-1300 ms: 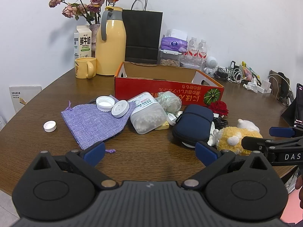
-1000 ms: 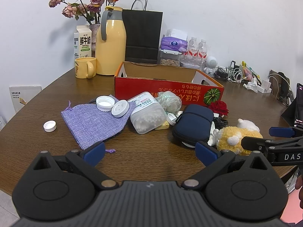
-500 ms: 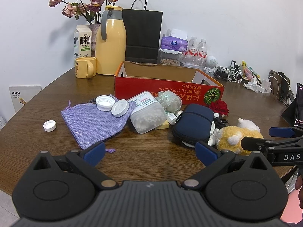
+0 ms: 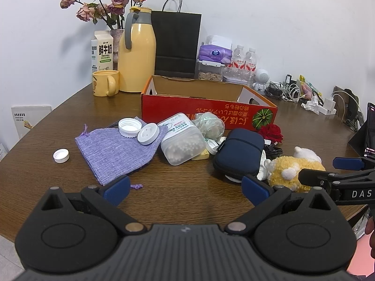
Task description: Organize objects
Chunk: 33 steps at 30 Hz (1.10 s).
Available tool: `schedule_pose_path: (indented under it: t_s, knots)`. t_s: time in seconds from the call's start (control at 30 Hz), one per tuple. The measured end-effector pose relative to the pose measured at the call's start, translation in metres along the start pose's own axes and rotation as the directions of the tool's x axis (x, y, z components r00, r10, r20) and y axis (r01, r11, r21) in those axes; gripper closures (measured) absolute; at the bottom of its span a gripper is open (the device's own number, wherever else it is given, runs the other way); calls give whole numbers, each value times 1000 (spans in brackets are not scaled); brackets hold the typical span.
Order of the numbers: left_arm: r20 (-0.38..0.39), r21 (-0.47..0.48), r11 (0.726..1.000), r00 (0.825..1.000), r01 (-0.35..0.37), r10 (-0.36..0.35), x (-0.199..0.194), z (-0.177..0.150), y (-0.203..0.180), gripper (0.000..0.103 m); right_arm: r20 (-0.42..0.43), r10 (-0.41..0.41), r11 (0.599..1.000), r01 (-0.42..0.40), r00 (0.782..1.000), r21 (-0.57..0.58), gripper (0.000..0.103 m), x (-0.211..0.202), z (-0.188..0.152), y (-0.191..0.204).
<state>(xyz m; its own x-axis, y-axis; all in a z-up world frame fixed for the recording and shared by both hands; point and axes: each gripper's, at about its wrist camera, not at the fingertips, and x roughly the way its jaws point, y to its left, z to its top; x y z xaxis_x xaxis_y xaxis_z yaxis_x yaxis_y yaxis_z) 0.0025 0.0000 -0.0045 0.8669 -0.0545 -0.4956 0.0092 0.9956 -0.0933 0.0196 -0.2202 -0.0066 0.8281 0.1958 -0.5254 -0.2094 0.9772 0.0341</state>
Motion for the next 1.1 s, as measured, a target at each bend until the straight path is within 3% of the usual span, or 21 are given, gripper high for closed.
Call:
schedule_pose_path:
  t_s: [0.8, 1.1]
  knots:
    - [-7, -4, 1000, 1000, 0, 0, 4, 4, 2, 0, -5, -7, 1000, 7, 1000, 7, 0, 3, 2, -4]
    - [-4, -46, 998, 999, -49, 49, 9, 9, 20, 0, -27, -53, 998, 53, 998, 30, 0, 12, 5, -19]
